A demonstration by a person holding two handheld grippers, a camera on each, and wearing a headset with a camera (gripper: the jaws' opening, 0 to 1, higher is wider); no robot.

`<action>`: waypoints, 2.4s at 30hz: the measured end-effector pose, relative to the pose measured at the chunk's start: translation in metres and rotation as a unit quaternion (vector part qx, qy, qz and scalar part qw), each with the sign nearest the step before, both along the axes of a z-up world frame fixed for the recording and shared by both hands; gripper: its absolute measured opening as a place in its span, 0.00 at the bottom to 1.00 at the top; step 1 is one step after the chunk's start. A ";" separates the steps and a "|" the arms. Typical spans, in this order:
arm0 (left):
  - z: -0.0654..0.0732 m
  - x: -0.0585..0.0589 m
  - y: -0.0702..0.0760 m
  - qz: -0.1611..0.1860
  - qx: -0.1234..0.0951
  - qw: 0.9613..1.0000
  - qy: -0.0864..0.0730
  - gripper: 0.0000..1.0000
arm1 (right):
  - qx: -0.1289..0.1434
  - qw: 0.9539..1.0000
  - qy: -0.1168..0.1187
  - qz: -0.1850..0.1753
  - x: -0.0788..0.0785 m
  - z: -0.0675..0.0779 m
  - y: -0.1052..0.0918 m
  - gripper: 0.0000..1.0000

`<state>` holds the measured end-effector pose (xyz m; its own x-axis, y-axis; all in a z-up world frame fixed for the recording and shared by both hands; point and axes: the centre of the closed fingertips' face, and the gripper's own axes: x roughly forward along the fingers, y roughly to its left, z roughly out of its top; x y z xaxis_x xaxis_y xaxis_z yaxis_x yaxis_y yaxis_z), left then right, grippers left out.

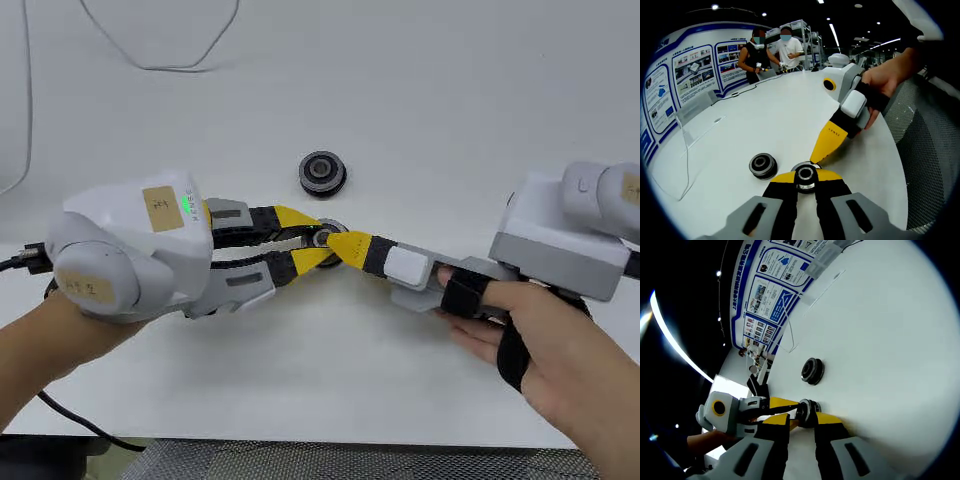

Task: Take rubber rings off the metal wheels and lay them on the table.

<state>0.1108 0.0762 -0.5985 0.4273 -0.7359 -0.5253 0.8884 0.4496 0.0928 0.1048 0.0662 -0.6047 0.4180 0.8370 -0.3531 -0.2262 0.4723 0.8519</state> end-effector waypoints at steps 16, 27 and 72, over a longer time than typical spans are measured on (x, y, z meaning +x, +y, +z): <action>0.000 0.001 0.001 0.000 -0.001 1.000 0.000 0.12 | -0.002 1.000 0.001 -0.003 0.002 -0.002 -0.003 0.18; 0.000 0.001 0.001 0.001 -0.002 1.000 -0.001 0.12 | 0.000 1.000 0.004 0.002 0.002 -0.002 -0.002 0.18; -0.002 0.003 0.003 0.006 0.001 1.000 -0.001 0.12 | -0.019 1.000 -0.015 0.001 0.007 0.001 0.004 0.21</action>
<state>0.1141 0.0797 -0.6005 0.4363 -0.7303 -0.5256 0.8832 0.4594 0.0948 0.1116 0.0699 -0.6038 0.4268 0.8243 -0.3720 -0.2531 0.5038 0.8259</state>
